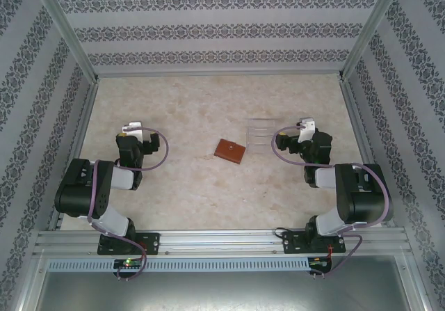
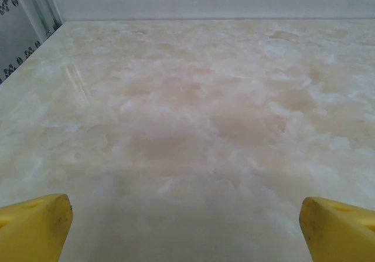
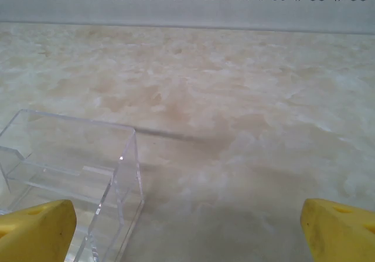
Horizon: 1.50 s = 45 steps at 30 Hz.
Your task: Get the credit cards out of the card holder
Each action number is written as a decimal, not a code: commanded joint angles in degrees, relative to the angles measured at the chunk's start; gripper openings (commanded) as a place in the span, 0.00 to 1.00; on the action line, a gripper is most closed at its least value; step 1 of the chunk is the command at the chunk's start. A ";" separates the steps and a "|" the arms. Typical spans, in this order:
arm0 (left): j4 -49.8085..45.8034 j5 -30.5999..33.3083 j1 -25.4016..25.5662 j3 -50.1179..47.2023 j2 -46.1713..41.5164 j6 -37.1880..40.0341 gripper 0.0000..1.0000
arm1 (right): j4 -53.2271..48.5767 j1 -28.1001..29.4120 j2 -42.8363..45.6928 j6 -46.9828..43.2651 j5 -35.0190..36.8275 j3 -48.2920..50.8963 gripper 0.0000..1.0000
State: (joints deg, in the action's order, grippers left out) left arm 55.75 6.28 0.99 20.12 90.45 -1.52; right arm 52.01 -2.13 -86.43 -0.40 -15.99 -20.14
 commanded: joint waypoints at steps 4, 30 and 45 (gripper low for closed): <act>-2.42 -8.94 -0.73 2.08 0.25 2.89 1.00 | 1.43 -0.15 -0.26 -0.82 -1.68 -0.95 0.98; -1.75 -6.61 -0.74 1.90 0.42 2.07 1.00 | 0.50 -0.18 -0.42 1.92 6.17 -1.54 0.98; 2.85 -0.12 -0.73 -2.57 -4.09 -0.15 1.00 | -13.01 4.97 5.18 -0.09 18.95 -6.08 0.98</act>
State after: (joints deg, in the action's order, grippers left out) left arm 55.27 3.75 0.95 19.25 89.21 -0.27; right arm 45.71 1.93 -84.58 0.60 -0.91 -22.59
